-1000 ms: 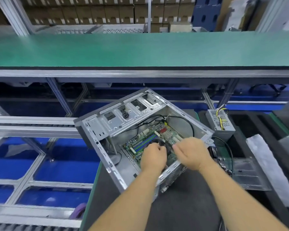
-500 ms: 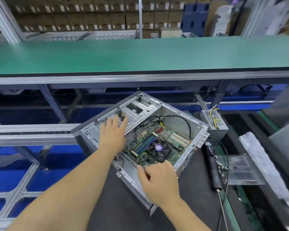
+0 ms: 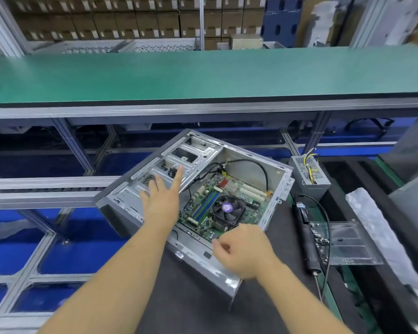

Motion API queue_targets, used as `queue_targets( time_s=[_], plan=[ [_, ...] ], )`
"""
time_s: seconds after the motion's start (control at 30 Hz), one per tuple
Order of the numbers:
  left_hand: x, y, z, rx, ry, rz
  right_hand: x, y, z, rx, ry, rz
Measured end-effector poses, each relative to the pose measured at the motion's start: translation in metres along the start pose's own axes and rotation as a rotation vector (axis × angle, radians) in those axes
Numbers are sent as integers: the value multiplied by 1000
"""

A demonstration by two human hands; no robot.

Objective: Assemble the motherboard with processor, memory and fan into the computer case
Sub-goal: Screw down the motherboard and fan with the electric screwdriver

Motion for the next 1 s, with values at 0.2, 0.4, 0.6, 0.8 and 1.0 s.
queue_targets(
  time_s=[0.2,0.4,0.6,0.8,1.0],
  plan=[
    [12,36,33,-145,-108,180,-41,70,-6,11,-173,-33],
    [-13,21,11,32,138,166,-12,-34,5,152,126,44],
    [-14,-53,-27,-146,83,247,3,-56,10,259,186,149],
    [1,-63,-24,-192,28,253,3,-46,7,288,257,174],
    [2,-38,14,-346,8,318,-23,26,-3,239,202,238]
  ],
)
Point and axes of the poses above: each hand's wrist, its own z-axis away from the middle knuckle, its own x-axis out of the palm, y = z × x, the point moved 6 cm from there along -z, towards the middle knuckle, and after that the axes turned 11 degrees about -y, right-handed, at the moved point
